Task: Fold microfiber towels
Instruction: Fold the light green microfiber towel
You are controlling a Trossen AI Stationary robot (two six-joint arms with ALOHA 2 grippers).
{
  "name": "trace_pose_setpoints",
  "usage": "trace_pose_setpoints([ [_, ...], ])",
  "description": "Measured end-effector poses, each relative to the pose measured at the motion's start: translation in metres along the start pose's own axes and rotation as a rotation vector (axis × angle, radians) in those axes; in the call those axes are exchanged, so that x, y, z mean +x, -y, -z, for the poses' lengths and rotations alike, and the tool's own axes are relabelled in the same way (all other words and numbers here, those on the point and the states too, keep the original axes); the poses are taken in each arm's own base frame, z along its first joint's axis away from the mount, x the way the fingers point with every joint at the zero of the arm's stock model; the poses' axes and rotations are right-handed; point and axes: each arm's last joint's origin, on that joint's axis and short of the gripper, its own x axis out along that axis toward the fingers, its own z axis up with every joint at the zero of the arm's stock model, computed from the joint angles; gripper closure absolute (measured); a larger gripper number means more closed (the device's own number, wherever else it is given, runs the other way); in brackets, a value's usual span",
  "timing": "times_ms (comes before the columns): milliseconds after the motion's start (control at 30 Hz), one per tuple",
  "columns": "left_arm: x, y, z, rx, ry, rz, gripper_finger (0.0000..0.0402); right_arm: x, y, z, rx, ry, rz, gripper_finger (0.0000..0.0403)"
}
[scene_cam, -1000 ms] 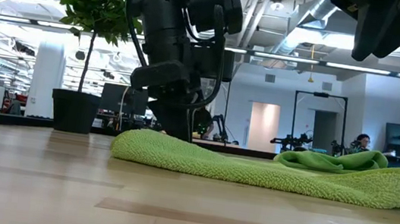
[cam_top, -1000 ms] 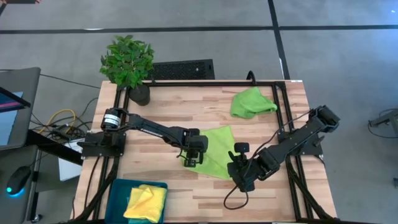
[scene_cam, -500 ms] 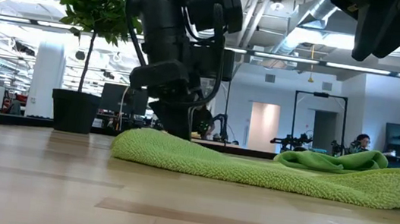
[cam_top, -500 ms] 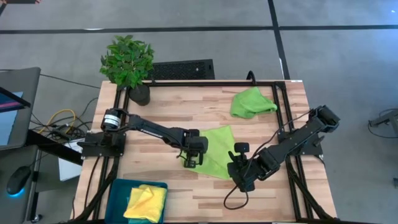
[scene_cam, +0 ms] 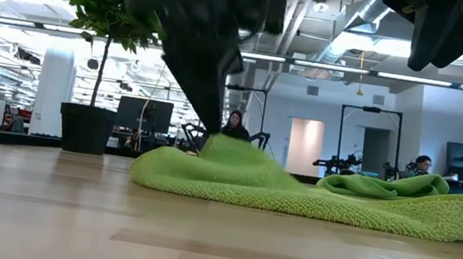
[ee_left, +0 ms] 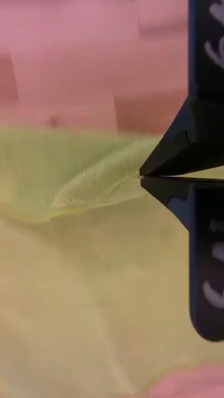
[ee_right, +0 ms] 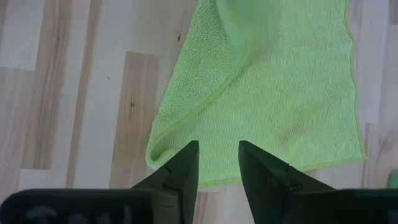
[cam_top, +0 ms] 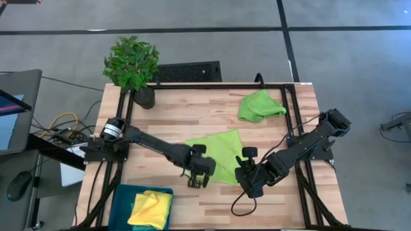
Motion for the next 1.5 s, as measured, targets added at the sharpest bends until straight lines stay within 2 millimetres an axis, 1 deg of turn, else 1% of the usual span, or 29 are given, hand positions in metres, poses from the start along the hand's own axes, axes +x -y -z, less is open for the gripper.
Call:
trace_pose_setpoints([
  [133, -0.009, 0.030, 0.002, -0.020, 0.003, 0.027, 0.0401, 0.000, -0.001, 0.000, -0.001, 0.002, -0.002, 0.0268],
  [300, -0.017, 0.065, 0.008, -0.073, 0.009, 0.044, 0.0401, 0.006, -0.006, 0.003, -0.005, 0.017, -0.021, 0.0268],
  [500, -0.022, 0.089, 0.016, -0.145, 0.046, -0.016, 0.0401, 0.022, -0.011, 0.006, -0.021, 0.078, -0.047, 0.0269],
  [567, -0.023, 0.094, 0.018, -0.153, 0.056, -0.026, 0.0401, 0.029, -0.016, 0.007, -0.045, 0.101, -0.092, 0.0269],
  [733, -0.024, 0.100, 0.020, -0.159, 0.060, -0.024, 0.0402, 0.046, -0.025, 0.013, -0.122, 0.102, -0.176, 0.0269],
  [800, -0.024, 0.100, 0.020, -0.159, 0.060, -0.024, 0.0401, 0.052, -0.026, 0.023, -0.139, 0.059, -0.174, 0.0269],
  [867, -0.024, 0.100, 0.020, -0.158, 0.060, -0.025, 0.0401, 0.058, -0.026, 0.027, -0.136, 0.062, -0.177, 0.0269],
  [967, -0.024, 0.100, 0.020, -0.149, 0.059, -0.026, 0.0401, 0.067, -0.022, 0.036, -0.131, 0.025, -0.164, 0.0269],
  [1100, -0.024, 0.099, 0.019, -0.144, 0.061, -0.026, 0.0401, 0.075, -0.017, 0.040, -0.109, 0.010, -0.199, 0.0269],
  [1233, -0.023, 0.099, 0.019, -0.150, 0.064, -0.025, 0.0401, 0.085, -0.012, 0.042, -0.080, 0.032, -0.235, 0.0269],
  [1367, -0.023, 0.098, 0.019, -0.153, 0.065, -0.026, 0.0401, 0.089, -0.008, 0.047, -0.071, 0.009, -0.229, 0.0269],
  [1500, -0.023, 0.099, 0.019, -0.154, 0.067, -0.025, 0.0401, 0.094, -0.007, 0.051, -0.053, 0.002, -0.261, 0.0269],
])
